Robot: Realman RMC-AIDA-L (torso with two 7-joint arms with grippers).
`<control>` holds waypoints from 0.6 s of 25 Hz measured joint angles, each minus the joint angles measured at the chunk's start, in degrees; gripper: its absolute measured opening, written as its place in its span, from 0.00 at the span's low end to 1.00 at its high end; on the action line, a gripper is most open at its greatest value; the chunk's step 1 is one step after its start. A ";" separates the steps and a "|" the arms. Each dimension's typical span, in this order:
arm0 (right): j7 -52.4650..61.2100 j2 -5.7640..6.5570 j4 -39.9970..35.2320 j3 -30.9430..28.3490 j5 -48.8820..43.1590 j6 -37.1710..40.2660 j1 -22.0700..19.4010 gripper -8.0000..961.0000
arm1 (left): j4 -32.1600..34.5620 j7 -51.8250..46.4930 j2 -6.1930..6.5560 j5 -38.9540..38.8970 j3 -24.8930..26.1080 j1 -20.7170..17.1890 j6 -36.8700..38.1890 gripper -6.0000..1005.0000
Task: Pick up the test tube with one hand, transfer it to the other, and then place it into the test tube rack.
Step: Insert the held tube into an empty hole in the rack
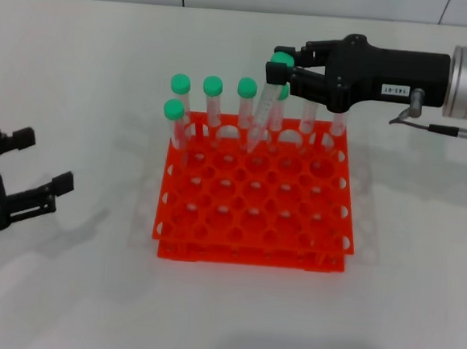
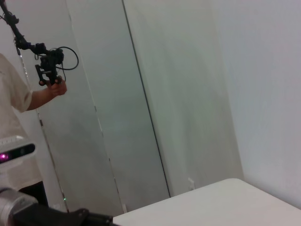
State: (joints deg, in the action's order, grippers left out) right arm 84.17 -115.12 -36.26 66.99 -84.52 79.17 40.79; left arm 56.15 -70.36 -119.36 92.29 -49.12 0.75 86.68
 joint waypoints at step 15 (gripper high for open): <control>0.75 -0.66 -2.29 6.32 -0.16 -7.15 3.52 0.27 | -8.79 5.48 0.28 0.09 6.72 0.90 0.54 0.89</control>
State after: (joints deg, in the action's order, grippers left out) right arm 84.92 -115.78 -38.56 73.30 -84.67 72.02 44.31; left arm 47.36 -64.87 -119.08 92.38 -42.40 1.65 87.22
